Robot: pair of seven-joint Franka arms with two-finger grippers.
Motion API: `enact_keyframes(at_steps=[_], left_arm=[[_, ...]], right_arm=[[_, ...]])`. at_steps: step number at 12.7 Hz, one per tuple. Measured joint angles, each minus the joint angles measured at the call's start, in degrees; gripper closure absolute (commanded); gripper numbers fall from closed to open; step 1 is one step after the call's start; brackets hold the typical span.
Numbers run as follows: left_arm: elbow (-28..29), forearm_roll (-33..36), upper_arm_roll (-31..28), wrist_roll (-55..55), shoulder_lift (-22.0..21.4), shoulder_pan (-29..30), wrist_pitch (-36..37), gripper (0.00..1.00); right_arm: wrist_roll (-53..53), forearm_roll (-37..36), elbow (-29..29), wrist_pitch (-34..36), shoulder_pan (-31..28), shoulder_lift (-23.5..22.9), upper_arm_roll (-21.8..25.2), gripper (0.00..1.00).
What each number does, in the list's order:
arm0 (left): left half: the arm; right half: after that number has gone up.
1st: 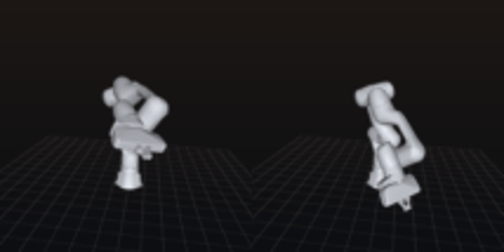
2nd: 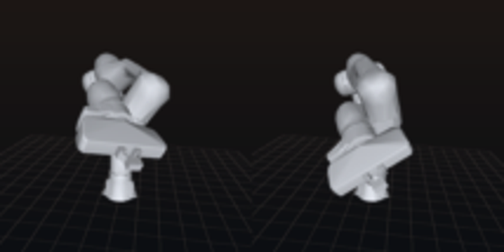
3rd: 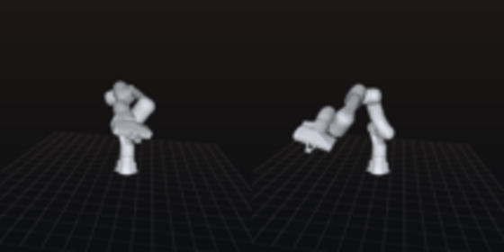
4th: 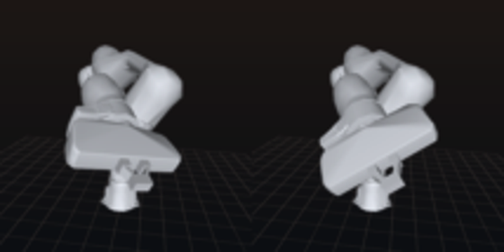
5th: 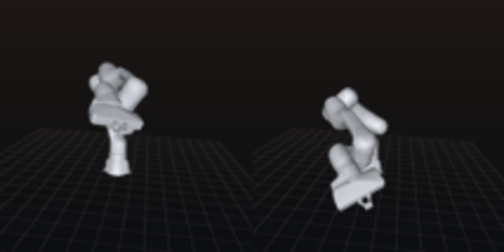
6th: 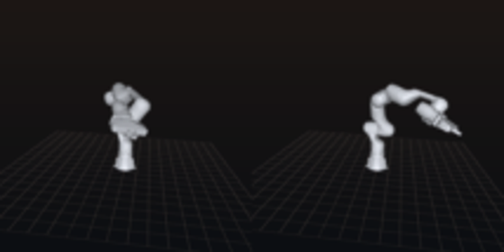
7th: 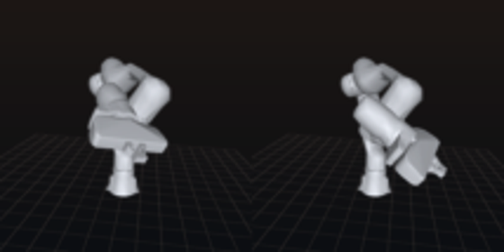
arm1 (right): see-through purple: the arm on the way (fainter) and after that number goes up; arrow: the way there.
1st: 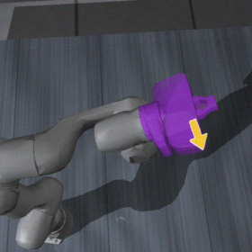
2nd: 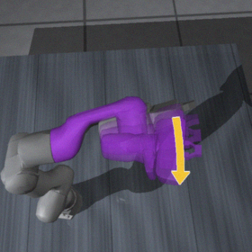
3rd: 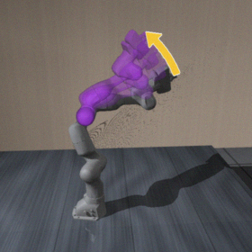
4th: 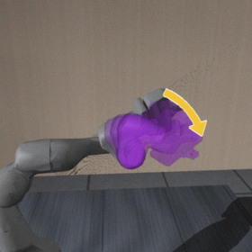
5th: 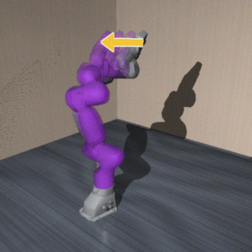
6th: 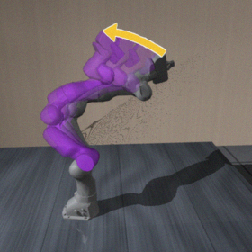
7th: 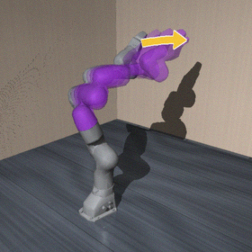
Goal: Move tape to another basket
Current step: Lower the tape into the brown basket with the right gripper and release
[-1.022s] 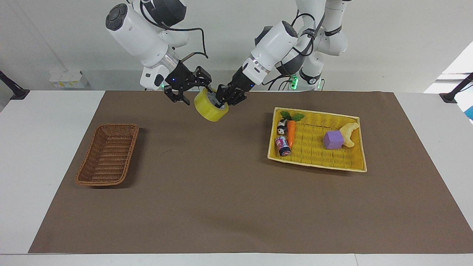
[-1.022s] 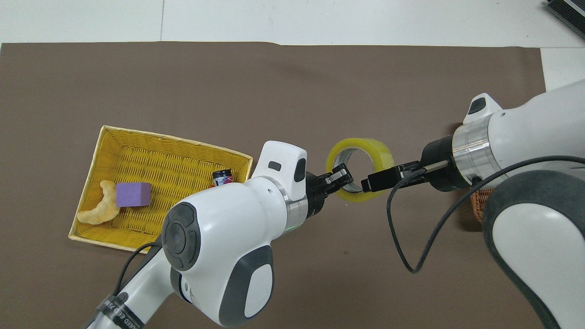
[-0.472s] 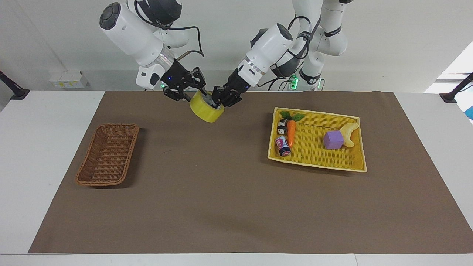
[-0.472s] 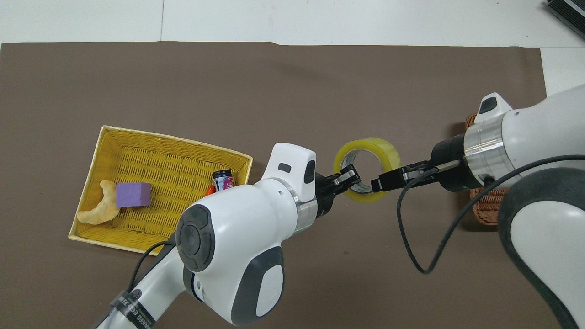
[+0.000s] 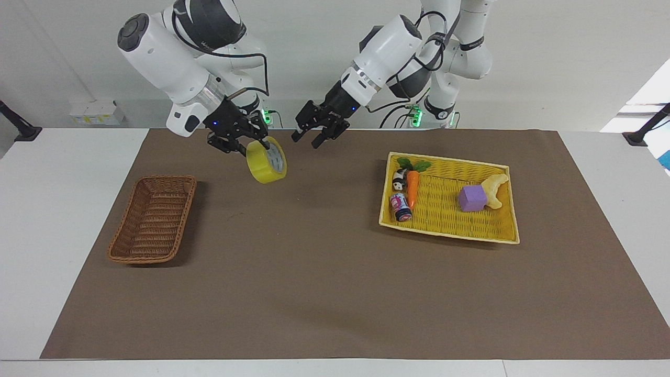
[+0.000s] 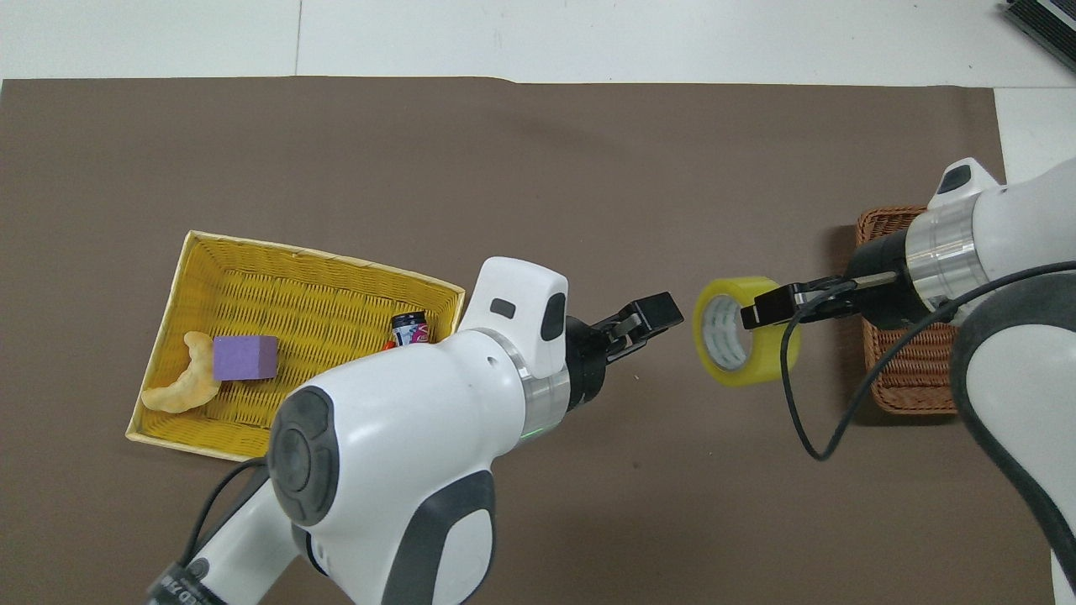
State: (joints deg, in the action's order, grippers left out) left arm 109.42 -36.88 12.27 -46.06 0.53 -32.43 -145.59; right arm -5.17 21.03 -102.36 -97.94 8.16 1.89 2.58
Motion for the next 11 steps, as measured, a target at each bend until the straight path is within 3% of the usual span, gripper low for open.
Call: enact_keyframes(at_steps=[4,6,9,11], left_arm=[[0.0,0.4,-0.7,4.1,-0.8,9.6,15.7,0.00],[0.0,5.1,-1.0,6.9,-0.8,14.5,22.7,0.00],[0.0,15.9,-1.2,9.2,-0.8,21.2,26.5,0.00],[0.0,18.7,-1.3,14.6,-0.8,25.9,27.4,0.00]], right_arm=[[-1.0,-4.8,-0.5,0.0,-2.4,-0.1,0.0,1.00],[-5.2,-9.0,-1.3,0.0,-3.8,-0.2,0.1,1.00],[-19.1,-12.3,-3.0,-0.3,-11.7,-1.8,0.3,1.00],[-30.1,-15.4,-3.7,-4.3,-18.2,-4.5,0.4,1.00]])
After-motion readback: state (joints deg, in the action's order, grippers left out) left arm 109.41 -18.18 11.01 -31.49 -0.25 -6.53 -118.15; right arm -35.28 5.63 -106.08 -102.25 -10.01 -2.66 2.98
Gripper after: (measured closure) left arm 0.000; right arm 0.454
